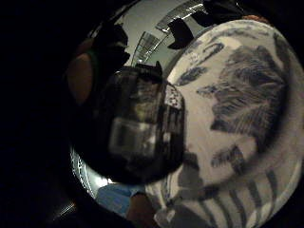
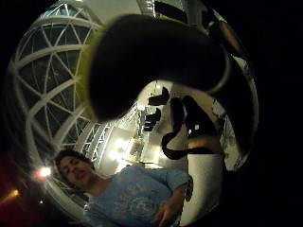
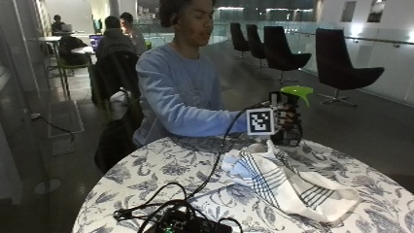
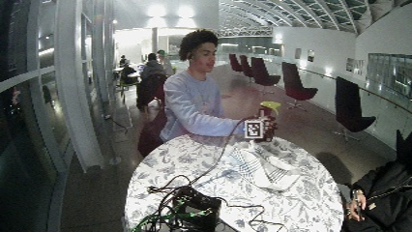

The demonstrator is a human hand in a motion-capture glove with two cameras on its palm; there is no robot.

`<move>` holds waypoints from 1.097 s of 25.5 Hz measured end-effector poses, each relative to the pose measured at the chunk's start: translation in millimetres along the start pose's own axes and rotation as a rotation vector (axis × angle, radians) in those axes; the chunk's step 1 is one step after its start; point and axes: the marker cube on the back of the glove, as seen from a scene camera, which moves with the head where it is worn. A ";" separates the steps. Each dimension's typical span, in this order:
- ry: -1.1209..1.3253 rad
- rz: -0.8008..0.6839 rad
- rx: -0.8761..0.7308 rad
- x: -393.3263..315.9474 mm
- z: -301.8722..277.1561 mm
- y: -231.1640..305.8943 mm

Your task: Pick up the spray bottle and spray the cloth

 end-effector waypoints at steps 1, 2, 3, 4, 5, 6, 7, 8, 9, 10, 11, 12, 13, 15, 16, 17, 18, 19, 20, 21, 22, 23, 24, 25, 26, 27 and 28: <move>-0.015 -0.005 0.014 -7.8 -13.5 10.3; -0.028 -0.009 0.023 -15.3 -28.8 22.6; -0.030 -0.011 0.022 -21.5 -44.9 37.6; -0.014 -0.012 0.015 -25.7 -61.3 54.7; 0.021 -0.012 0.014 -27.8 -77.8 72.5; 0.078 -0.012 0.023 -28.1 -94.5 89.9; 0.149 -0.010 0.044 -27.1 -111.5 106.9; 0.229 -0.008 0.072 -25.3 -128.5 123.5; 0.310 -0.004 0.104 -22.5 -144.9 139.6; 0.384 0.003 0.134 -19.0 -160.2 155.0; 0.446 0.013 0.160 -14.7 -174.0 169.6; 0.495 0.027 0.180 -9.8 -186.5 183.2; 0.533 0.044 0.196 -4.4 -197.7 196.1; 0.592 0.075 0.222 7.4 -217.3 221.7; 0.620 0.089 0.235 13.5 -226.1 235.1; 0.648 0.101 0.247 19.4 -233.9 248.6; 0.674 0.110 0.258 24.9 -240.7 261.6; 0.697 0.118 0.265 29.7 -246.2 273.4; 0.715 0.124 0.269 33.7 -250.6 283.6; 0.727 0.129 0.272 37.0 -254.0 292.3; 0.735 0.134 0.274 39.6 -256.7 299.3; 0.740 0.138 0.276 41.6 -258.6 305.1; 0.743 0.141 0.279 42.9 -260.1 309.7; 0.746 0.143 0.281 43.7 -261.4 313.1; 0.748 0.143 0.282 44.1 -262.7 315.3; 0.750 0.143 0.283 44.2 -263.9 316.5; 0.752 0.142 0.283 44.2 -265.1 317.0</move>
